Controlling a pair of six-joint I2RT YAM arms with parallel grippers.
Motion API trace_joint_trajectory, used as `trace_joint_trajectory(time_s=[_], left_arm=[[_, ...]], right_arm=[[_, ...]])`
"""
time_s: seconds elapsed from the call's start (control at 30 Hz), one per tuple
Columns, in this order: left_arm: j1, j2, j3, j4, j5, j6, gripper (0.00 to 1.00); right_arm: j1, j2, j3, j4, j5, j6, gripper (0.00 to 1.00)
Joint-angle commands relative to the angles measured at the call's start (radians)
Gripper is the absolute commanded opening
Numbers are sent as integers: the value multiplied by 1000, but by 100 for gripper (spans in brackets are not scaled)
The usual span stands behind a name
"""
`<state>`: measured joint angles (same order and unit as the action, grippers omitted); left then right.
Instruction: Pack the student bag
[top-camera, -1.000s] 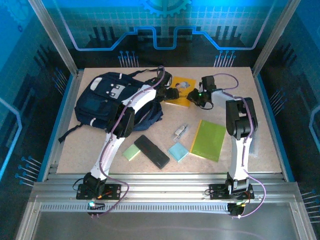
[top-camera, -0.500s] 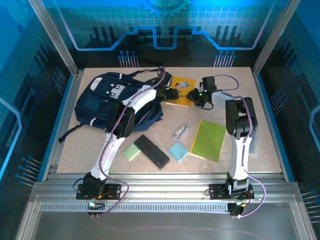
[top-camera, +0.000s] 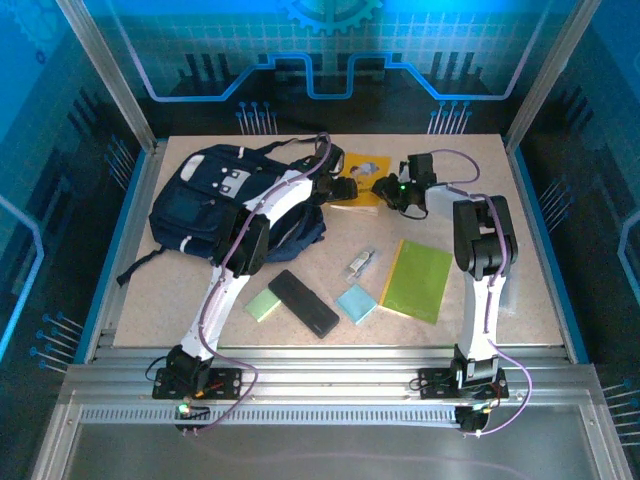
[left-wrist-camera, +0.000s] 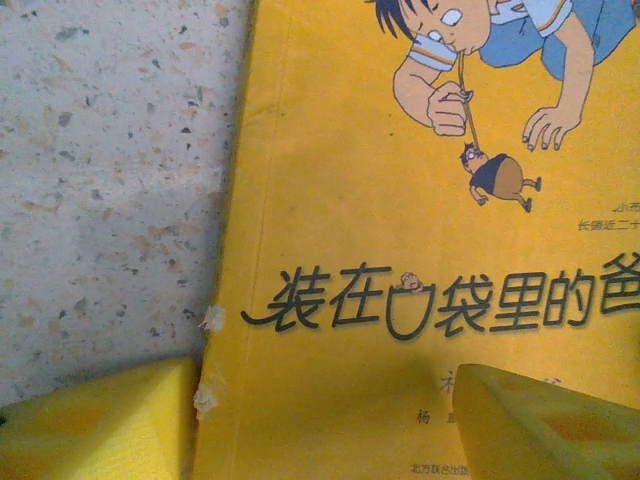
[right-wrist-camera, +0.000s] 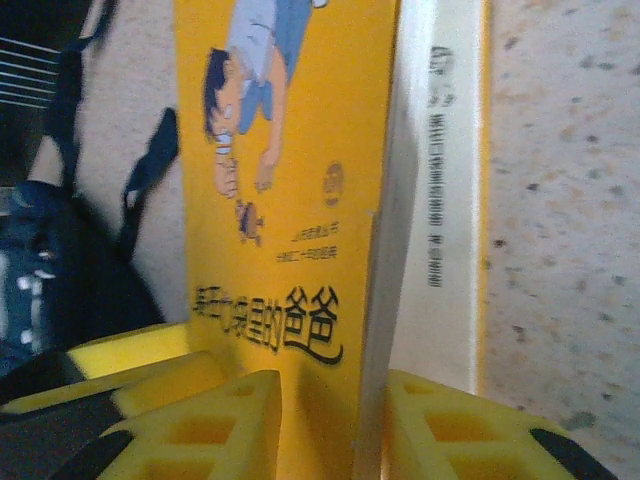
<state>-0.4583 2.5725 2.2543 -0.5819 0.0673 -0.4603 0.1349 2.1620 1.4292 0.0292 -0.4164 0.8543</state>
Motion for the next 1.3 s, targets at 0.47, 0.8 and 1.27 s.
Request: trace_joint_trajectory(time_s=[0.47,0.8,1.27], left_arm=[[-28,-9,-30,-116,44,26,69],[-10,-76,-59,-110,33,35,73],[107,-201,-230,183,208,-206,86]], right_arm=[[14,57,98,-19,-68,-34,44],[10,27,133,-155,-2,-97,13],[-39,-70,81,-101,-258,-96,1]])
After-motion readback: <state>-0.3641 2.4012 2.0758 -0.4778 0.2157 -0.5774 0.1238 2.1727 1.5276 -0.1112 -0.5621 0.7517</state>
